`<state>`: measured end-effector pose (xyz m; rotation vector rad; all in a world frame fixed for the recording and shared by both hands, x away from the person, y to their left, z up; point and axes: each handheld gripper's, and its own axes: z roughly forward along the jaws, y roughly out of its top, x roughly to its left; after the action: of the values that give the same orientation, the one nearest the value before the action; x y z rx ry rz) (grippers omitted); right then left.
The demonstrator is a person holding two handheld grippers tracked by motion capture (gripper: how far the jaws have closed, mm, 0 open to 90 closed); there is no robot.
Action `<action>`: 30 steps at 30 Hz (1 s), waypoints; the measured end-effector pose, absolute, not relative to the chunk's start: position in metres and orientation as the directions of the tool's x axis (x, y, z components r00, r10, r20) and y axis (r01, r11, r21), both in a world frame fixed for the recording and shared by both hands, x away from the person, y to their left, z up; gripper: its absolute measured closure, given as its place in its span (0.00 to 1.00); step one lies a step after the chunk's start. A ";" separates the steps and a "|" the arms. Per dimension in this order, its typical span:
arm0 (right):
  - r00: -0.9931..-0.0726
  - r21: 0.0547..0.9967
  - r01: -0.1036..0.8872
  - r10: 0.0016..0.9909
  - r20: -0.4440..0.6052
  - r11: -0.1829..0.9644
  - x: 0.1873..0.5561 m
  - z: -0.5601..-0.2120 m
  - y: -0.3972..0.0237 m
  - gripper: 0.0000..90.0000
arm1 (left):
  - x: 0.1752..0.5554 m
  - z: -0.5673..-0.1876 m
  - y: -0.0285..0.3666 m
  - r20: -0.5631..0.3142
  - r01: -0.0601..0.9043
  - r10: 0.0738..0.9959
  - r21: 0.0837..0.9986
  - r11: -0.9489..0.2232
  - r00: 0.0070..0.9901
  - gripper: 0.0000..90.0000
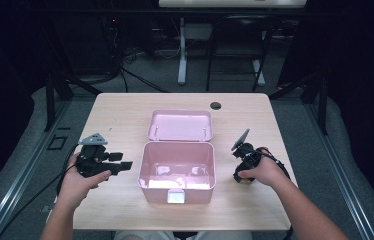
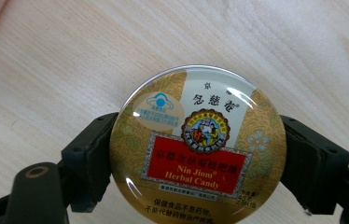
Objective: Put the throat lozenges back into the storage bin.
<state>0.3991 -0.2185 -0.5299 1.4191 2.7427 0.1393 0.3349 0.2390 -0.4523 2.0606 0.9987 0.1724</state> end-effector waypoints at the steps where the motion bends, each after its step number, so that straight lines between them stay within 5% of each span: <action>1: -0.582 0.104 0.809 0.813 -0.006 0.579 0.399 -0.527 -0.218 0.22 | 0.335 -0.452 0.239 -0.213 0.593 0.705 0.725 -0.351 0.677 0.48; 30: -0.656 0.108 0.750 0.755 -0.012 0.653 0.393 -0.480 -0.203 0.22 | 0.335 -0.451 0.241 -0.216 0.590 0.704 0.731 -0.343 0.677 0.48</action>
<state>0.3935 -0.2027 -0.4798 1.2780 2.8049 0.1444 0.3349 0.2412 -0.4510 2.0517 0.9953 0.1735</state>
